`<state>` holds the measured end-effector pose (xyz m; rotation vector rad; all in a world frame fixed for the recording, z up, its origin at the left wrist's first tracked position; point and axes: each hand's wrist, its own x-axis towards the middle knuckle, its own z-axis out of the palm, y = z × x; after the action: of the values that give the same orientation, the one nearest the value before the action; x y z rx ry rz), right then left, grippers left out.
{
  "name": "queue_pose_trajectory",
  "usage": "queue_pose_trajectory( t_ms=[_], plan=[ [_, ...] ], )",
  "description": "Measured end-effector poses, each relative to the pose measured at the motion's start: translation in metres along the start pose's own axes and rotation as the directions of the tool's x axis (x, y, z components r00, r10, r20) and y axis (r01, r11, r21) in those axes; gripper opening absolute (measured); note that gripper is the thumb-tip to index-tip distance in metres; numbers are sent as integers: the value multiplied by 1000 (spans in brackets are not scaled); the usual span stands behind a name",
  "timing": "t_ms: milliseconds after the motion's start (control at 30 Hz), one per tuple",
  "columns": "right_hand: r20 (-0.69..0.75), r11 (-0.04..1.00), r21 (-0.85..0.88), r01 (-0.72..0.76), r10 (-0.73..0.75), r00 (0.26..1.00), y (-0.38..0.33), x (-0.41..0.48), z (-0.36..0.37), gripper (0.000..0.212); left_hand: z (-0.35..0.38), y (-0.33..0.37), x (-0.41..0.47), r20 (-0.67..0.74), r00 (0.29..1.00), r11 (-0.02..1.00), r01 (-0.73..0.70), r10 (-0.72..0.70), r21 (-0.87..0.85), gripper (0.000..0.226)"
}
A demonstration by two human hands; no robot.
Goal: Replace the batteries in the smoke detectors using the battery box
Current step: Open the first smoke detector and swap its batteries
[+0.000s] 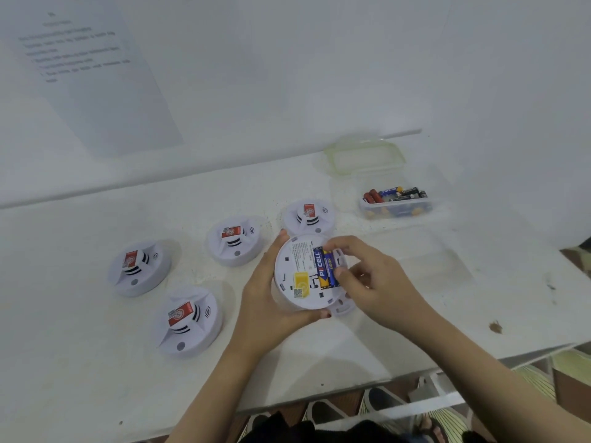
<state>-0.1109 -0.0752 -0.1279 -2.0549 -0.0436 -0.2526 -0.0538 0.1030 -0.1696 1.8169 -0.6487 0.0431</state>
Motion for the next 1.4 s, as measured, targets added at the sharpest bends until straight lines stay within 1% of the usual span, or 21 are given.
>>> queue_pose_trajectory(
  t_ms=[100,200,333,467,633,833,1000,1167,1267,1400],
  plan=[
    [-44,999,23,-25,26,999,-1,0,-5,35,4,1,8,30,996,991,-92,89,96,109],
    [-76,999,27,-20,22,997,-3,0,-10,39,9,2,13,31,990,984,-139,136,113,105],
    [-124,1000,-18,14,-16,992,-5,3,-17,39,12,6,21,3,980,969,-197,199,149,103],
    [-162,997,-81,20,-33,986,-8,3,-20,30,13,13,31,2,966,946,-255,260,199,101],
    [-193,998,-52,41,-51,980,-13,7,-30,35,14,17,41,34,958,946,-286,284,154,103],
    [-174,998,-40,43,-49,984,-14,8,-39,34,17,16,47,80,945,927,-327,317,187,102],
    [-210,998,-35,45,-52,976,-12,6,-39,35,21,22,48,40,953,942,-304,302,140,101],
    [-252,996,-60,59,-72,965,-12,7,-40,36,22,26,54,54,933,911,-360,357,203,101],
    [-269,998,-61,31,-46,962,-12,9,-43,28,24,26,57,64,915,887,-402,398,226,100],
    [-286,998,-51,21,-35,958,-11,10,-46,23,26,29,59,73,900,873,-435,430,218,101]
  ],
)
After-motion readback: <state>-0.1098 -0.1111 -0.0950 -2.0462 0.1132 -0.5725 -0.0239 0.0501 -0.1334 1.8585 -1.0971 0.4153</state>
